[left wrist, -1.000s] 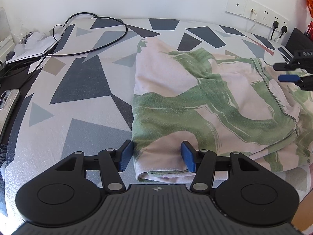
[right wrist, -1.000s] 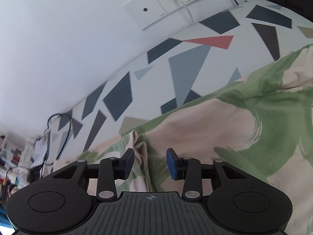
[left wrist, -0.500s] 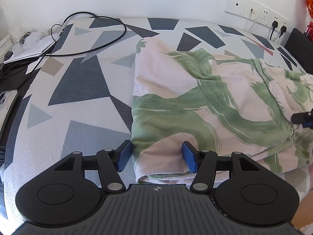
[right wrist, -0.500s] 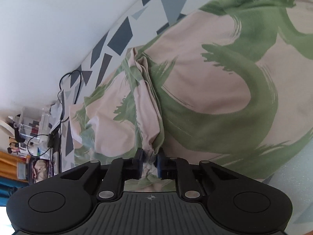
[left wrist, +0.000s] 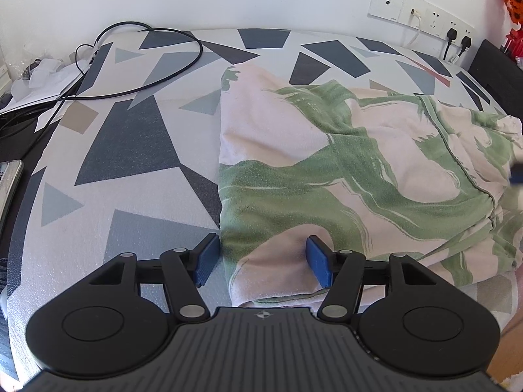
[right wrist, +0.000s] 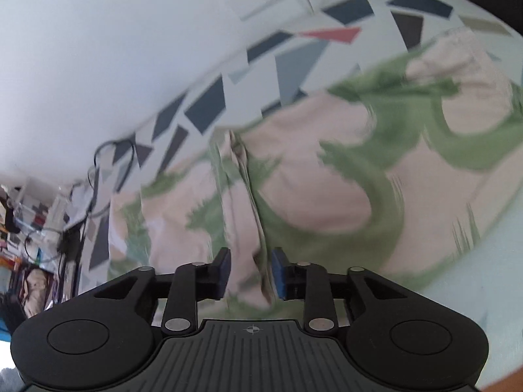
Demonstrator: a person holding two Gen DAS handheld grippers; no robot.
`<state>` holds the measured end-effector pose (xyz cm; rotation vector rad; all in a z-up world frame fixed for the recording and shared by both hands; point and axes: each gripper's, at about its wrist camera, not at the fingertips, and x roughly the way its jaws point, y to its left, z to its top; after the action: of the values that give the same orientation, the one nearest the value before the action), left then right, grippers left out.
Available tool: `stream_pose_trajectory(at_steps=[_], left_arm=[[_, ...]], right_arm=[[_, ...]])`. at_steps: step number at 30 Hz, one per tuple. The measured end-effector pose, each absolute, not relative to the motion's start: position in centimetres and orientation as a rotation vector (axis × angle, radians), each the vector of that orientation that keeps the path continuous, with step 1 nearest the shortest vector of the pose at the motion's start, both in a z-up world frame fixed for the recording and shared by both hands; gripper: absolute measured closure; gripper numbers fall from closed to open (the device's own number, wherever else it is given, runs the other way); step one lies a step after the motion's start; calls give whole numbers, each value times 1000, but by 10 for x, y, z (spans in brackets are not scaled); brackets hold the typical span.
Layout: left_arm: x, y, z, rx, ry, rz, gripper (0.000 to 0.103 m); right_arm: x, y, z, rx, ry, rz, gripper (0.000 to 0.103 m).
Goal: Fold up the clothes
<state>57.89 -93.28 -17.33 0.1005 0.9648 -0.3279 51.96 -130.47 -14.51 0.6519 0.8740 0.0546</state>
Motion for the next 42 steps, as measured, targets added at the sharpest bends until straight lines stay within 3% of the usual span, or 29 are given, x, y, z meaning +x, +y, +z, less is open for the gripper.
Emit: stream_pose_trajectory(at_steps=[3,9,13,14,15,23,25,29,34,42], left_arm=[[579,-934,-174,100,964,-318,40],[578,-935,-175,95,959,-298,35],[577,-935,-175,93,954,-292,33],[577,-935,-175,92,954,-291,33],[578,-935,-175,92,955,-290,33],[582,-936,-176,88,965,-288,27],[582,-939,-177,97,963,-286,26],[586,-940,-177,104,971,-289,25],[586,-941,-177,107,971,-292,24],[588,-940,-177,111,978,-303,24]], right_arm=[[565,-1299,-149,536,811,70,68],[628,-1284,-182,423,857,88,66],[632,-1262,-186,329,849,129,57],[632,-1257,-185,305,856,135,66],[632,-1255,-184,301,870,146,93],[596,-1285,-145,398,715,-1,95],[603,-1293,-156,391,754,-25,95],[616,-1301,-182,368,845,-39,69],[567,-1326,-169,558,840,29,63],[504,-1315,-189,745,984,100,57]])
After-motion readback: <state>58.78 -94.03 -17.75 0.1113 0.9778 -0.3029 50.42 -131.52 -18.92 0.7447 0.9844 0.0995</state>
